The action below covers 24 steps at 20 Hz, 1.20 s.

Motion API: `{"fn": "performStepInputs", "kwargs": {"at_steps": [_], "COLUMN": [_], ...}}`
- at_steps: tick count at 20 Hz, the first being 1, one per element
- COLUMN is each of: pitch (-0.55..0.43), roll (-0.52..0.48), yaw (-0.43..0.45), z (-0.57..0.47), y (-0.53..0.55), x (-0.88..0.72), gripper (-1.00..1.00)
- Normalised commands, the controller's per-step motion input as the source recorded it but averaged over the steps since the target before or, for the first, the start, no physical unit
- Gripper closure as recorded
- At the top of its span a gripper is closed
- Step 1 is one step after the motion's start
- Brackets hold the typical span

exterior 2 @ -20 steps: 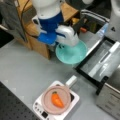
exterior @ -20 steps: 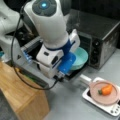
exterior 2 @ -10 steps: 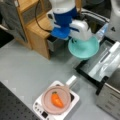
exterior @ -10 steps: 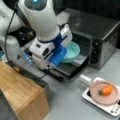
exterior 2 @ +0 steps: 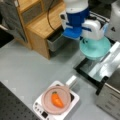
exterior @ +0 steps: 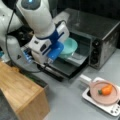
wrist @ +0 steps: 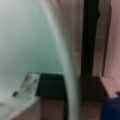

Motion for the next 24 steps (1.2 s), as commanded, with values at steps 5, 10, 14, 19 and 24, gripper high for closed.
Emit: {"fn": "performStepInputs", "kwargs": {"at_steps": [5,10,14,19,24], "pitch": [-0.273,-0.253,-0.240,-0.258,-0.246], "roll": [-0.028,0.016,0.042,0.062,0.077], "yaw": [-0.188,-0.217,-0.220,-0.186,-0.169], "z": [-0.24,-0.18,-0.18,-0.26,-0.27], "y": [0.47,0.34,0.22,0.14,0.18], "x": [-0.33,-0.38,-0.37,-0.35,-0.34], "gripper": [1.00,1.00,1.00,1.00,1.00]}}
